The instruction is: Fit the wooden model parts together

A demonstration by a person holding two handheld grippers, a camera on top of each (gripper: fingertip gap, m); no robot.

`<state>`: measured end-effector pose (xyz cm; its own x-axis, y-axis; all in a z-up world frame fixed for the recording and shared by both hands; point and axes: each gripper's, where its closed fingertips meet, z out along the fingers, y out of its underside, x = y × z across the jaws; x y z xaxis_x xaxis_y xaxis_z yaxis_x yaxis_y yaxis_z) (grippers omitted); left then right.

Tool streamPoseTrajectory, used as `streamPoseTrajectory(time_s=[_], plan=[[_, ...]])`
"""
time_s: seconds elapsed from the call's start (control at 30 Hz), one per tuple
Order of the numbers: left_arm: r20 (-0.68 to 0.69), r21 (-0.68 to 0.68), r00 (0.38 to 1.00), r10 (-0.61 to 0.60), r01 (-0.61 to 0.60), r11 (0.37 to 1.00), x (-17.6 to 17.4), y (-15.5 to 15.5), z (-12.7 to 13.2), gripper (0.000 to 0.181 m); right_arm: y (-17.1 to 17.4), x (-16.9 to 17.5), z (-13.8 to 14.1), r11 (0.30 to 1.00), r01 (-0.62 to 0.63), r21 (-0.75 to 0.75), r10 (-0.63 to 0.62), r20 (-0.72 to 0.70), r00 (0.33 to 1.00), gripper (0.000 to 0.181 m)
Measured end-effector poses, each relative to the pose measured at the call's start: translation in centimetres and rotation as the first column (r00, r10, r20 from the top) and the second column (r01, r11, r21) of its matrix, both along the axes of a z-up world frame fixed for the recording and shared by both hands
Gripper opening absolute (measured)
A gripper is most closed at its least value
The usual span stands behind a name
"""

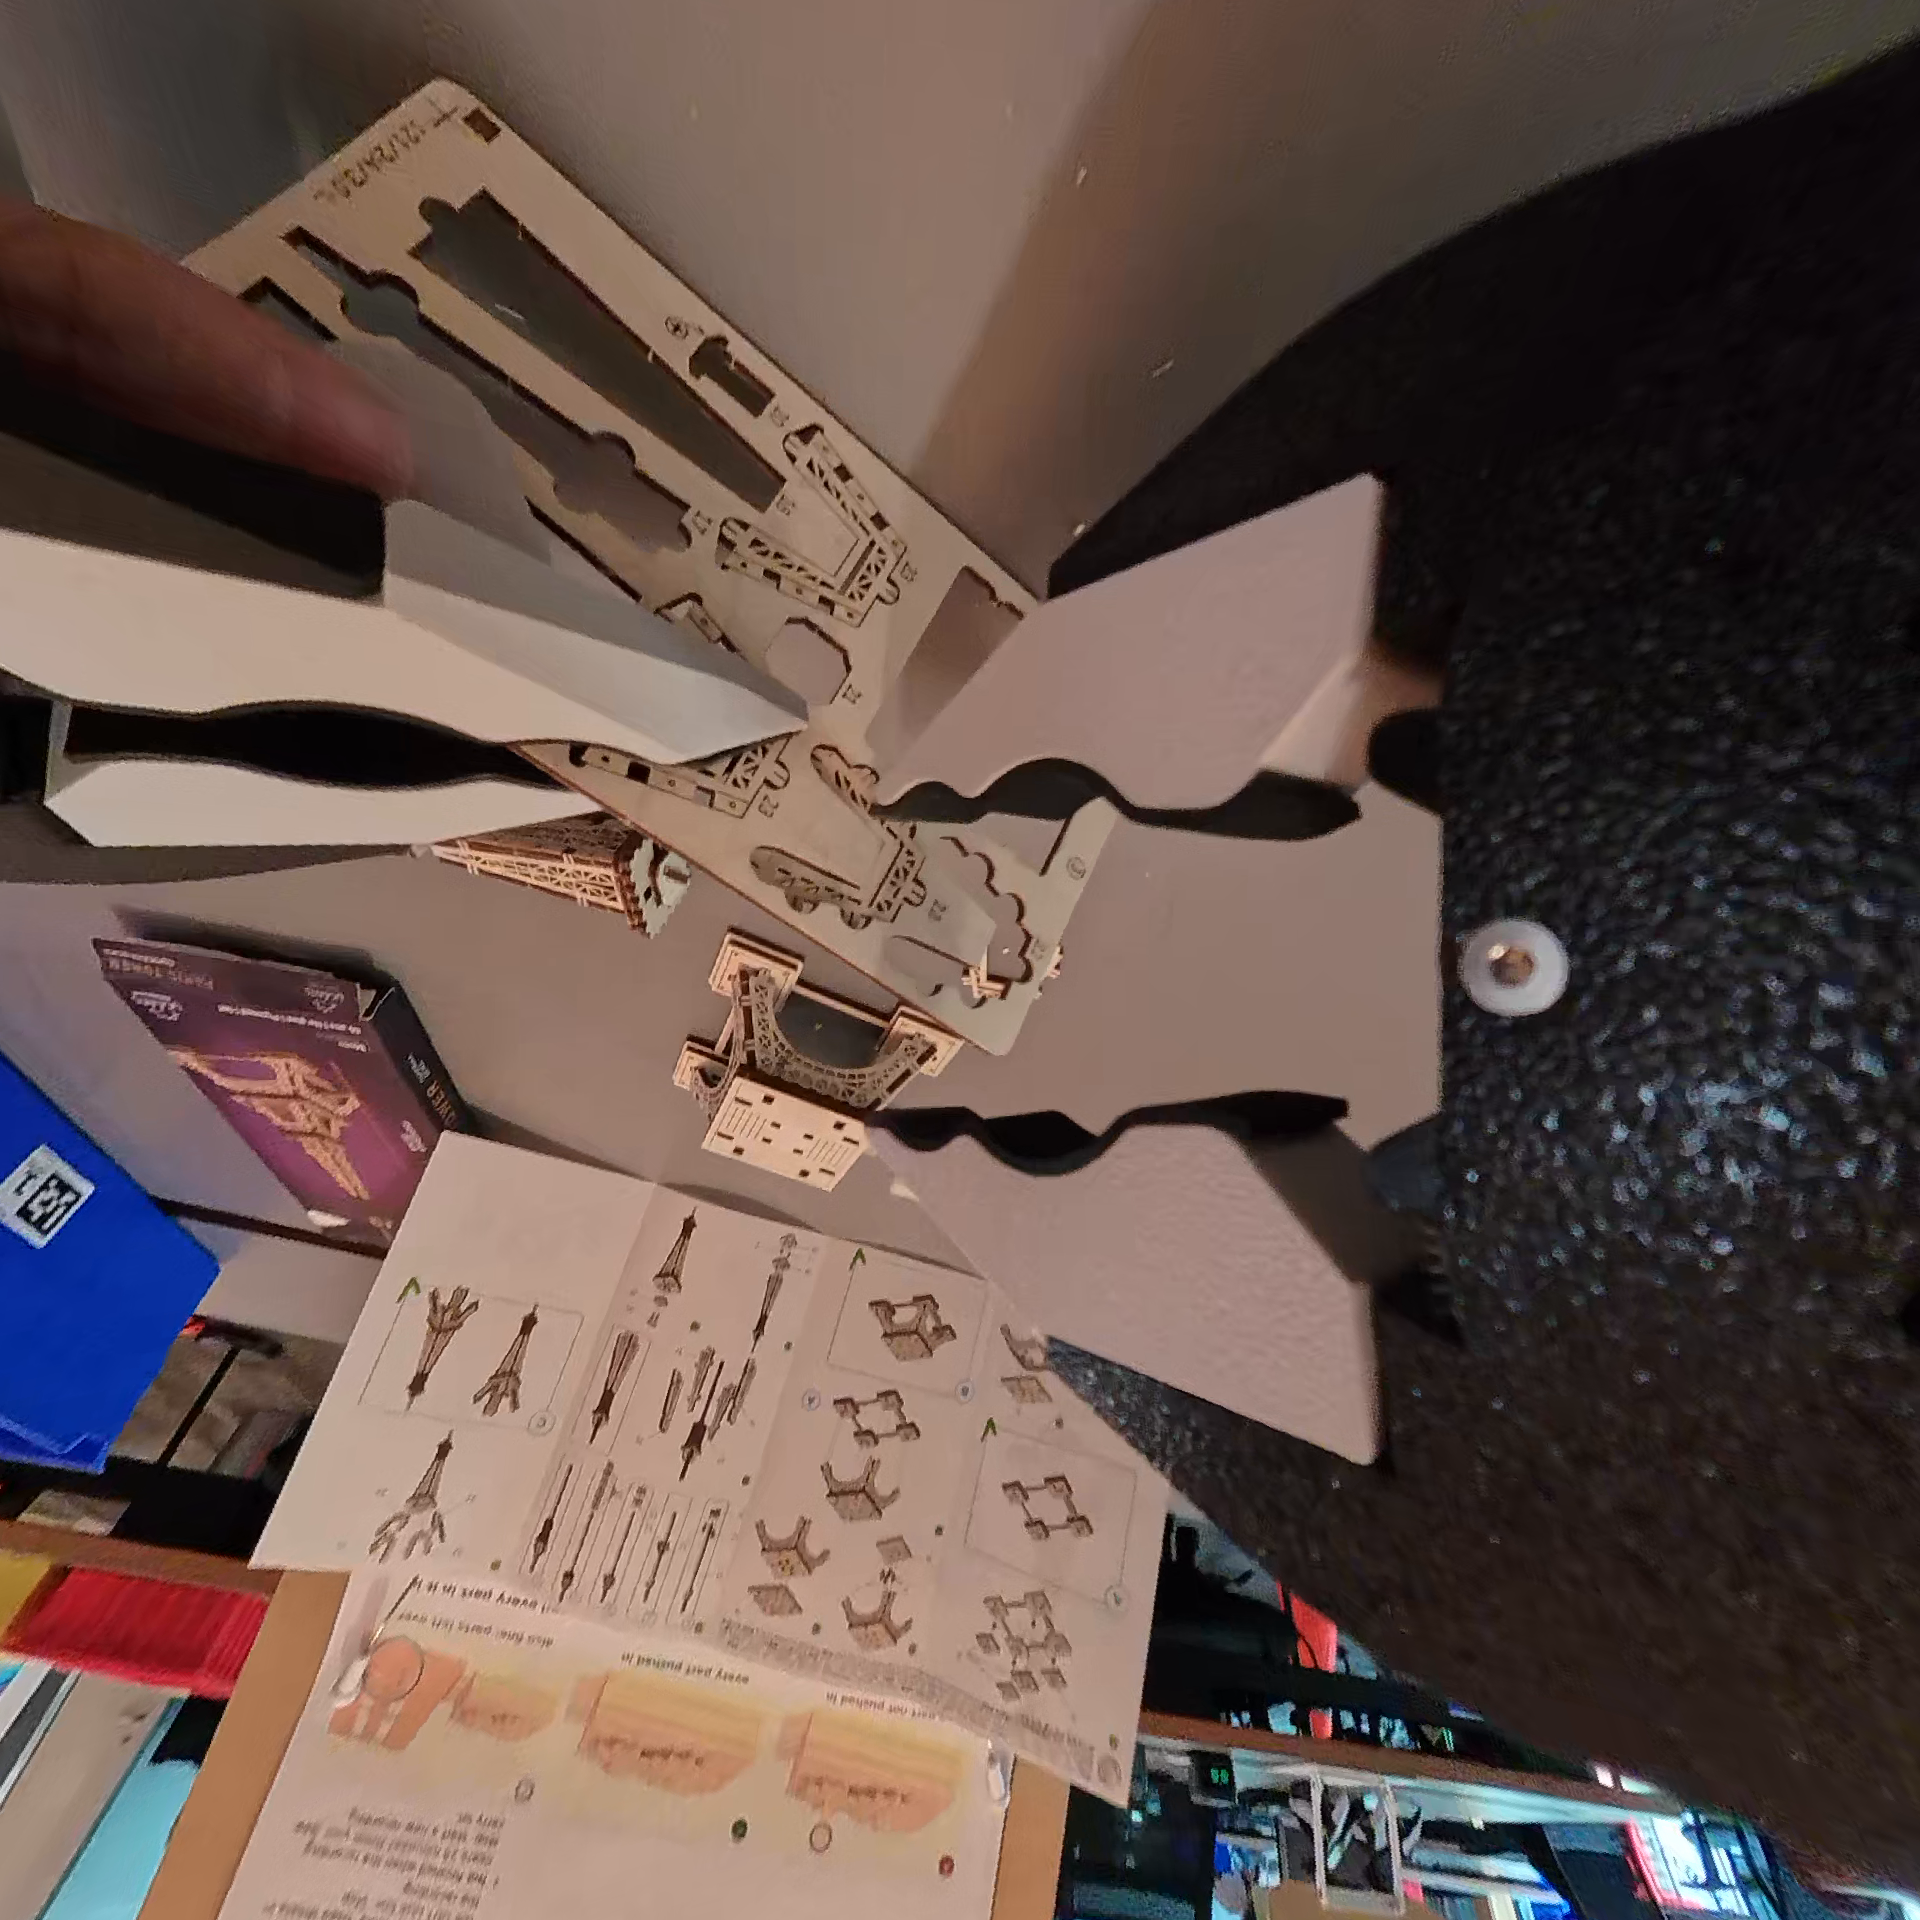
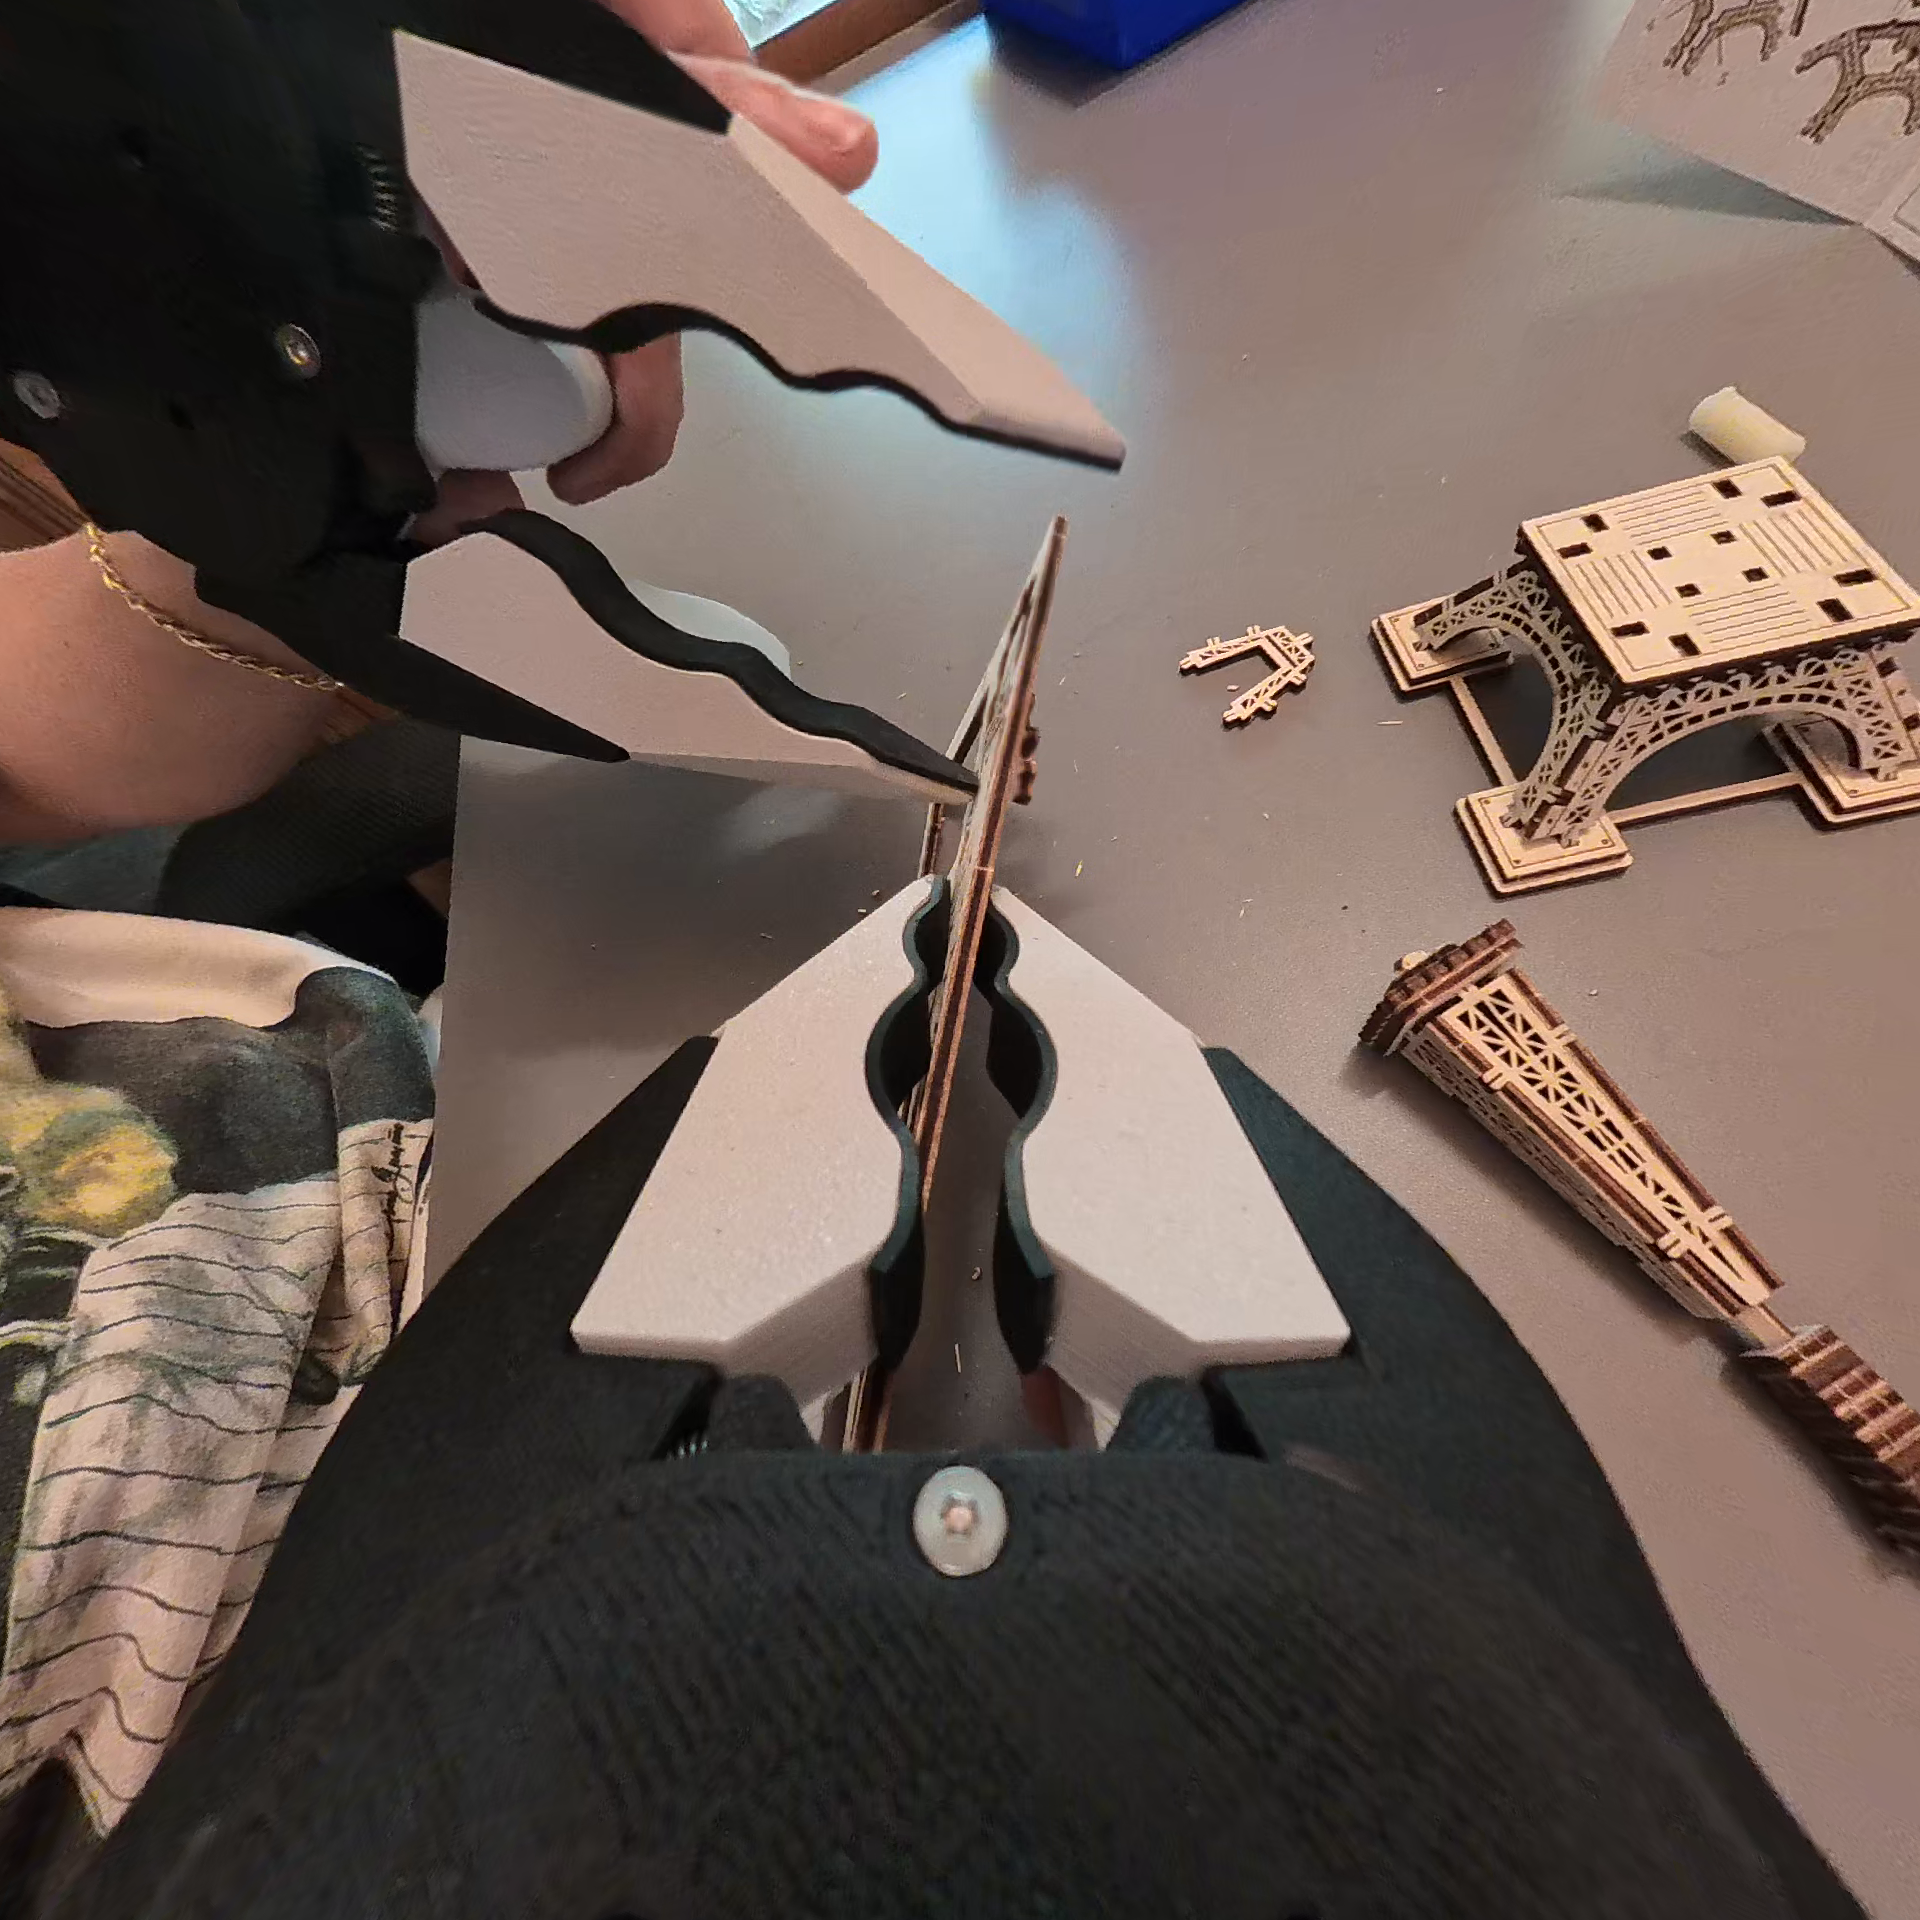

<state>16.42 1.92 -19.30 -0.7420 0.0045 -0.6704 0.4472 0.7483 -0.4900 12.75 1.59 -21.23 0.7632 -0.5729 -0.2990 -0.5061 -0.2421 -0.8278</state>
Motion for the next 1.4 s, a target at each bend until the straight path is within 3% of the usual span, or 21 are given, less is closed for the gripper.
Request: streamPoseTrajectory(time_s=[0.03, 0.13, 0.23, 0.3, 0.5, 0.87, 1.2, 1.3, 1.4], plan=[[-0.011, 0.005, 1.000, 0.003, -0.003, 1.000, 0.0, 0.0, -0.1, 0.053, 0.0, 0.0, 0.0, 1.000, 0.002, 0.001, -0.002, -0.003, 1.000, 0.001], [-0.047, -0.070, 0.998, 0.038, -0.042, 0.997, 0.9, 0.0, 0.3, 0.062, -0.2, 0.4, 0.1, 0.999, 0.031, 0.044, -0.030, -0.022, 0.999, 0.001], [-0.174, -0.177, 0.981, 0.089, -0.120, 0.977, 1.8, 0.6, 0.4, 0.079, -0.2, 0.4, 0.1, 0.998, 0.023, 0.062, -0.021, -0.030, 0.999, 0.001], [-0.197, -0.194, 0.976, 0.093, -0.131, 0.972, 1.8, 0.7, 0.3, 0.077, -0.1, 0.4, 0.1, 0.999, 0.022, 0.045, -0.021, -0.017, 1.000, 0.001], [0.081, -0.024, 0.997, -0.017, 0.019, 1.000, 1.0, 0.1, 0.5, 0.070, 0.2, 0.3, 0.1, 1.000, 0.021, -0.004, -0.021, 0.012, 1.000, 0.001], [0.223, -0.024, 0.975, -0.005, 0.011, 1.000, 1.6, 1.0, 2.1, 0.083, -0.2, 0.6, 0.1, 0.995, 0.033, 0.093, -0.028, -0.048, 0.998, 0.001], [0.371, -0.011, 0.928, -0.012, 0.017, 1.000, 1.8, 0.3, 2.9, 0.089, 0.7, -0.2, 0.2, 0.996, -0.031, 0.078, 0.033, -0.017, 0.999, 0.001], [0.345, -0.056, 0.939, 0.003, 0.018, 0.998, 1.7, 0.6, 2.9, 0.089, 0.8, -0.3, 0.3, 0.995, -0.040, 0.096, 0.043, -0.023, 0.999, 0.001], [0.212, -0.151, 0.975, 0.063, -0.031, 0.988, 1.9, 1.6, 2.9, 0.087, 0.8, -0.2, 0.3, 0.995, -0.031, 0.091, 0.032, -0.010, 0.999, 0.001]])
